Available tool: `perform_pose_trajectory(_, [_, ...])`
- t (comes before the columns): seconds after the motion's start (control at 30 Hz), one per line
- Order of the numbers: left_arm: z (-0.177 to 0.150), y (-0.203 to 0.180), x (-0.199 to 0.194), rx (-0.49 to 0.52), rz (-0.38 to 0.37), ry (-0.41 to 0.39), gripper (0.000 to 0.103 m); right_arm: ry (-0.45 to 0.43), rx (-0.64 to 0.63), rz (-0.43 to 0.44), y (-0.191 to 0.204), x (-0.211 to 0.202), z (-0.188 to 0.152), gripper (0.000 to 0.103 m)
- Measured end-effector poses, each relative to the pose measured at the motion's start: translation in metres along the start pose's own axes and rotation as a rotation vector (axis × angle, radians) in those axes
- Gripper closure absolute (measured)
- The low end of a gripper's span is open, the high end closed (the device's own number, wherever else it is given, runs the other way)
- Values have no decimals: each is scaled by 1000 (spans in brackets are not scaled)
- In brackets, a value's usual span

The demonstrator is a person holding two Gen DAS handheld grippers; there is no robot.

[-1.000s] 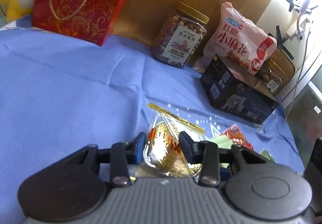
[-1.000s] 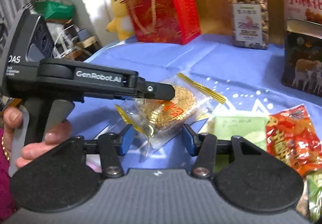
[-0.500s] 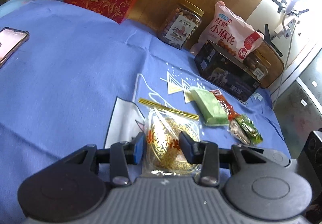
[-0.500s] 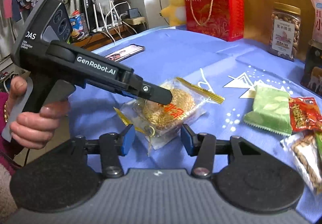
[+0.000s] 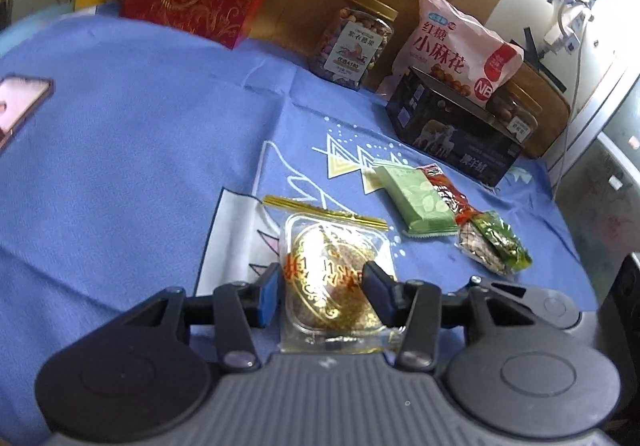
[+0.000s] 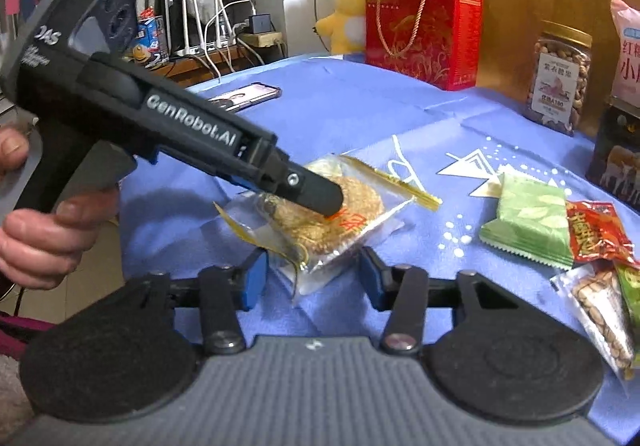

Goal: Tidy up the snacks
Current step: 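Grasp the round pastry in the clear bag with the left gripper, then lower the pastry bag into the metal tin and open the left gripper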

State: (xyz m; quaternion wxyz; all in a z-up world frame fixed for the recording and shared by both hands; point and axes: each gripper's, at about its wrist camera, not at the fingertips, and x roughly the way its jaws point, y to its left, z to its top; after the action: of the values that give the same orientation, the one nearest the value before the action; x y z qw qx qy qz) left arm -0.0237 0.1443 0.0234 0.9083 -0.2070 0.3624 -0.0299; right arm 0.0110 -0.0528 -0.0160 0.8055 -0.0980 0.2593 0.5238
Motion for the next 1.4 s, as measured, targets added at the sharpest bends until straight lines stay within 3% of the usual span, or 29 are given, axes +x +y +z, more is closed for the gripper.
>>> perform_pose_trajectory(0.27, [16,-22,-1,52,-26,-41,59,-89,46,-28,-16,-19,3,54])
perform_pose_trajectory(0.53, [52,-75,28,159,-64,-38,59,-159,85,-141,-49,-45,8,54])
perform_pose_trajectory(0.97, [148,-199,110,375,-137,-90,59,-286,155,-363,-165,-97,39,54])
perform_pose_trajectory(1.2, [187,-221,180,354,-155,-67,59,-291,232,-421,-230,-88,50,55])
perform_pose_trajectory(1.4, [196,-221,230,309,-146,-30,58,-265,225,-512,-258,-63,44,54])
